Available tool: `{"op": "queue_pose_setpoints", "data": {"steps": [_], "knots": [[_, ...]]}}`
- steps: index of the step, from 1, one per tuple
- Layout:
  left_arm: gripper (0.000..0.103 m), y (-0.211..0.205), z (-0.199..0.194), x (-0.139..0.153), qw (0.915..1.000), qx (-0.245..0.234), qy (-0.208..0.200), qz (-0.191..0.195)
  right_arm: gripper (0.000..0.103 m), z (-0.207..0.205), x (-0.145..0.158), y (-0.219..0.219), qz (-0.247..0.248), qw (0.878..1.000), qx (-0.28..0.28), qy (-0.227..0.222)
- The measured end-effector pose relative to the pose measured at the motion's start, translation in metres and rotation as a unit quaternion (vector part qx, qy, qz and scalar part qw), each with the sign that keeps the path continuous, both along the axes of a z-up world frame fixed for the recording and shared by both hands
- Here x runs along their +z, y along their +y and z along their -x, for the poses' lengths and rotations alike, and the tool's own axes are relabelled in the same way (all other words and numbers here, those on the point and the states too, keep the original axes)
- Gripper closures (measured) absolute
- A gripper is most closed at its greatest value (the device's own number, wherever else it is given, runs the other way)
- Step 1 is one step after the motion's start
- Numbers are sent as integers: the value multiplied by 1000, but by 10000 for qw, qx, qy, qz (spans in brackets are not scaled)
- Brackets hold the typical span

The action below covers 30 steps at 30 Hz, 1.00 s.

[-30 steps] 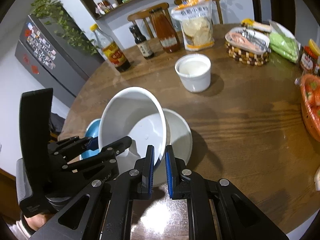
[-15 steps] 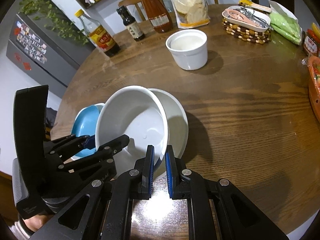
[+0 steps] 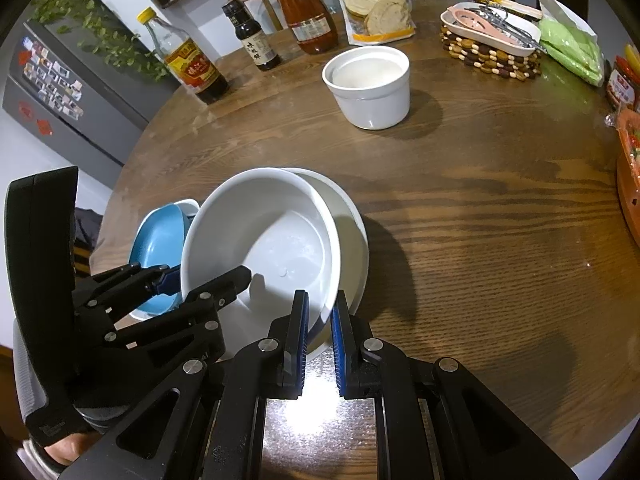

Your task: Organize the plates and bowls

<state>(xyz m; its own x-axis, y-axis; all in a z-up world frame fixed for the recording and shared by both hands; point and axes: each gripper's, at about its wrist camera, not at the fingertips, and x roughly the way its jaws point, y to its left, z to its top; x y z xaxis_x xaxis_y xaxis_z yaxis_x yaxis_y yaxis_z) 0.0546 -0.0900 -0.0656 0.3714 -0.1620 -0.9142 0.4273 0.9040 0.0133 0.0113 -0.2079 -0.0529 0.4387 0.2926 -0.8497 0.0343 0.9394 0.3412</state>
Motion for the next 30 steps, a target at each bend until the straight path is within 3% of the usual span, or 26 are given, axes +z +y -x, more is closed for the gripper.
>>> {"op": "queue_pose_setpoints", "data": {"steps": [30], "knots": [[77,-4,-4,-7,9994,-169,-54,-287,90,-3,1,6,298,9995,-26,-35]]}}
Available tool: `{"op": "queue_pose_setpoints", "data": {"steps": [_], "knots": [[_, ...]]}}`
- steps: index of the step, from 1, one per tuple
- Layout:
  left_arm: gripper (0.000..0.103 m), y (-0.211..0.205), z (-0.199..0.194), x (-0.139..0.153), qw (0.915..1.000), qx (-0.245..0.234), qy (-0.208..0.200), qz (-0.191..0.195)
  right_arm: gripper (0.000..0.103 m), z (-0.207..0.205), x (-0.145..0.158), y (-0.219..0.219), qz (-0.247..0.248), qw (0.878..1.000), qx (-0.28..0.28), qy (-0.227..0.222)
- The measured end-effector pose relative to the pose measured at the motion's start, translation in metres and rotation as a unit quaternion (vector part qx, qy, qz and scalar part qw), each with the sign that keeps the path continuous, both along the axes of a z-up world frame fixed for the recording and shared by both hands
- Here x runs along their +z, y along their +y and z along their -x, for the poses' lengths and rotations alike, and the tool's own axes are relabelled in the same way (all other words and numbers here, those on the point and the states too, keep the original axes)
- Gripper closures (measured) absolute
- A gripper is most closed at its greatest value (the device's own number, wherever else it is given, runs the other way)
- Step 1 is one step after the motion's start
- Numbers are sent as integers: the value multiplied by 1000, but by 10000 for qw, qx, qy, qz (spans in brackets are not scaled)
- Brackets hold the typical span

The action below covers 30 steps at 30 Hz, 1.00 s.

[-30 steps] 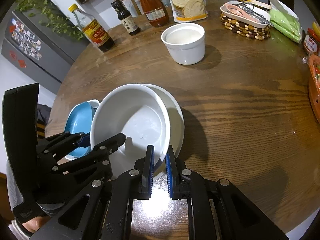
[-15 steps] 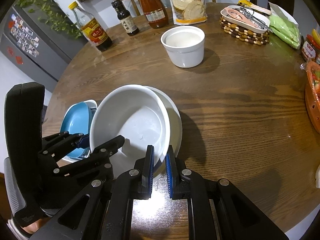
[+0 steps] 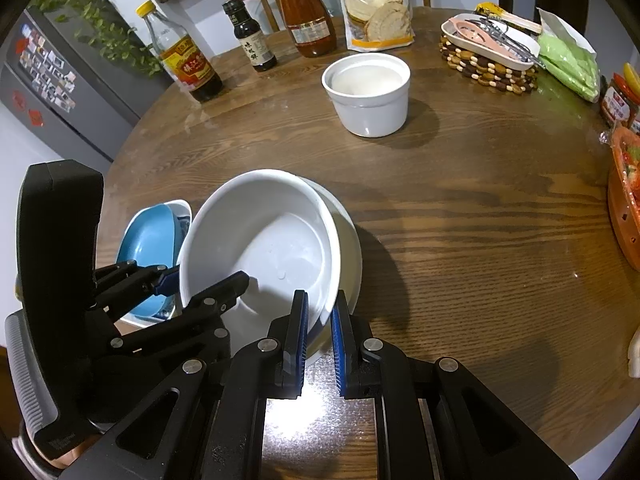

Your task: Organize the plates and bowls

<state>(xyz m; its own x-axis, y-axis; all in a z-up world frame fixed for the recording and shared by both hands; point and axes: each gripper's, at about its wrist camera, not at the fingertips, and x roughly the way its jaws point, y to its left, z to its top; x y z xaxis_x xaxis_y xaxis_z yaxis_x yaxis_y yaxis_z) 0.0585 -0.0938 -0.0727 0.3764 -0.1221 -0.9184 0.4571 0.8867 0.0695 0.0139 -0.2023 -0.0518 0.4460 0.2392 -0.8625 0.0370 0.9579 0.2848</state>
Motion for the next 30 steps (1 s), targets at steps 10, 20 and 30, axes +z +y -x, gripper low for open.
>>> {"op": "queue_pose_setpoints", "data": {"steps": [10,20,30], "knots": [[76,-1,-1,-1,10000,-32,-49,-59,90,-1,0,0,13,10000,-5,3],[75,-1,0,-1,9998,-39,-131,-128,90,-3,-1,0,80,10000,9,-2],[74,-1,-1,0,9996,-61,-197,-179,90,-2,1,2,142,9999,19,-10]]}}
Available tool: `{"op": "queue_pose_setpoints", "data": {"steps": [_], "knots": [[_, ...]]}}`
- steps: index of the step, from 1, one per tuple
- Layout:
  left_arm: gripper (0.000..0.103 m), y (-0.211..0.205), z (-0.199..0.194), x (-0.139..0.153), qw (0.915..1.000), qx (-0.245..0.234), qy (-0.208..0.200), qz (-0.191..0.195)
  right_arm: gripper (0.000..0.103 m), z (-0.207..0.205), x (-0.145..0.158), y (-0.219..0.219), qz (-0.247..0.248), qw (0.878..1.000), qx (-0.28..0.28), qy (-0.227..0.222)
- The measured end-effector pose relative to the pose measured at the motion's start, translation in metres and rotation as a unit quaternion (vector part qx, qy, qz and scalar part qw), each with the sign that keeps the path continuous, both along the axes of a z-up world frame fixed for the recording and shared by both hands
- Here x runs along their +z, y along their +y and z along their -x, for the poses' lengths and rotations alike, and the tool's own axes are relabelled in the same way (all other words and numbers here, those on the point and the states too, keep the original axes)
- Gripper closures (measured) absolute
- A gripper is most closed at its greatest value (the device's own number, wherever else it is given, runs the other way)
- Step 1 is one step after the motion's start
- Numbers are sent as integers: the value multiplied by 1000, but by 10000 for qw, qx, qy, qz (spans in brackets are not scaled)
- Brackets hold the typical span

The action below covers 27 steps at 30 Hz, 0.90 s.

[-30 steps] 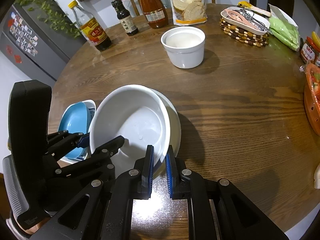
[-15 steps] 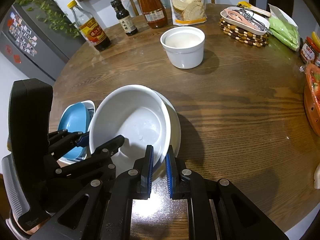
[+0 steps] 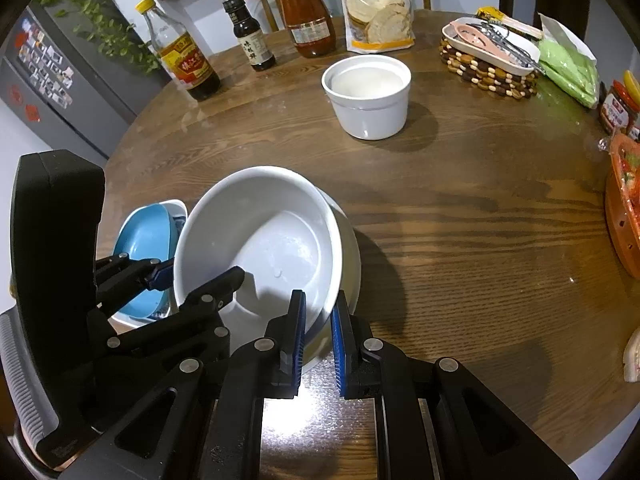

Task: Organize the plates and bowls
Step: 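Open the left gripper and release the nested white bowl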

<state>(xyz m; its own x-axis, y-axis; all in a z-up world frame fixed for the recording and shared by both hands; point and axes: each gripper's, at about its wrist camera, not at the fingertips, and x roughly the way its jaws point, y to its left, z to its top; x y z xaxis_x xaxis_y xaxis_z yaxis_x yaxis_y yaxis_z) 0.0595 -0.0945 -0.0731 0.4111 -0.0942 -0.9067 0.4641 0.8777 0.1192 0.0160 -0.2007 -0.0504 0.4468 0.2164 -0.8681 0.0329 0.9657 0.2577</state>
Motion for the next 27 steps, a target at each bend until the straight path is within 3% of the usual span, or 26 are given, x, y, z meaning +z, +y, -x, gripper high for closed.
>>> {"op": "queue_pose_setpoints", "data": {"steps": [8,13,21,25,27], "knots": [[74,0,1,1,10000,7,10,31,90,1,1,0,78,10000,-18,-16],[65,0,2,4,10000,38,-42,71,89,2,4,0,154,9998,-82,-65],[64,6,2,14,9997,108,-134,199,89,5,17,-10,9,9994,-215,-273],[47,9,2,23,9991,176,-211,323,89,6,19,-12,-93,9991,-224,-335],[46,9,3,26,9989,176,-260,347,89,7,19,-13,-129,9990,-247,-339]]}}
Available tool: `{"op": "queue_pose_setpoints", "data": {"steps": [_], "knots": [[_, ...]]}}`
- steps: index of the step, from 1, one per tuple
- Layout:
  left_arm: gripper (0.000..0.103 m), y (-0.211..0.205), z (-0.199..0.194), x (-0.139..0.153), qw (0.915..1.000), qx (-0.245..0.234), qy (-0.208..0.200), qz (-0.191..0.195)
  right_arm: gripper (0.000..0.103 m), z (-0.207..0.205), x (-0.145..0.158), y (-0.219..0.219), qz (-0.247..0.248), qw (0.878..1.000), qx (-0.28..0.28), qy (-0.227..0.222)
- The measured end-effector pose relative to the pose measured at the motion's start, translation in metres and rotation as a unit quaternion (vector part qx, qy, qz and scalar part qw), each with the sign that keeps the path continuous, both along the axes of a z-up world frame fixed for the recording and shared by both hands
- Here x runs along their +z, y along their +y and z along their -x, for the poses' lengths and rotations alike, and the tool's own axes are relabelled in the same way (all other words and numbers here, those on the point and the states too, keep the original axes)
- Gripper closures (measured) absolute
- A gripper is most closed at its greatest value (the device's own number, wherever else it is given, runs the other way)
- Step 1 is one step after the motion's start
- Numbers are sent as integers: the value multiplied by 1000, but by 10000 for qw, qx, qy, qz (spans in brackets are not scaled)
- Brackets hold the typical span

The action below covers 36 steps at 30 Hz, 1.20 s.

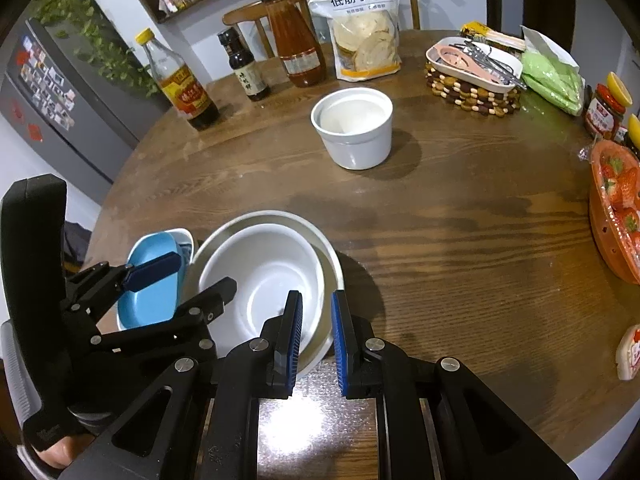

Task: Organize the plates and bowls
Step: 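Open the left gripper and release the nested white bowl, then withdraw both grippers and move toward the small white ramekin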

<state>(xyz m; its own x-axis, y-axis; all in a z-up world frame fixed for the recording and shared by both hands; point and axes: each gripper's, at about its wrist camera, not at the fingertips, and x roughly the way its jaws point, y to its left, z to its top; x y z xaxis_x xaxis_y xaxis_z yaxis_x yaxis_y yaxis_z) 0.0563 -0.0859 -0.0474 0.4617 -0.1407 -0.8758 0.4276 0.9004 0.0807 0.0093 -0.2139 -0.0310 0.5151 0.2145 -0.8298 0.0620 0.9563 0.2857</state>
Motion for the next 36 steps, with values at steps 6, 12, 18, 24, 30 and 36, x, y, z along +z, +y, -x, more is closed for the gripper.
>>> {"op": "queue_pose_setpoints", "data": {"steps": [6,12,18,24,30,36], "knots": [[45,-1,2,4,9999,17,73,86,89,8,3,-11,-160,9997,-158,-128],[33,1,4,20,9997,118,-65,190,65,17,9,-26,-239,9988,-348,-263],[28,4,5,38,9991,187,-239,298,52,20,17,-39,-315,9976,-478,-379],[22,2,0,51,9985,279,-331,329,44,19,33,-49,-266,9969,-513,-527],[21,0,-11,73,9968,464,-471,451,43,15,57,-64,-153,9960,-535,-697],[18,-11,-12,105,9947,382,-816,500,43,10,93,-78,-94,9931,-547,-1033]]}}
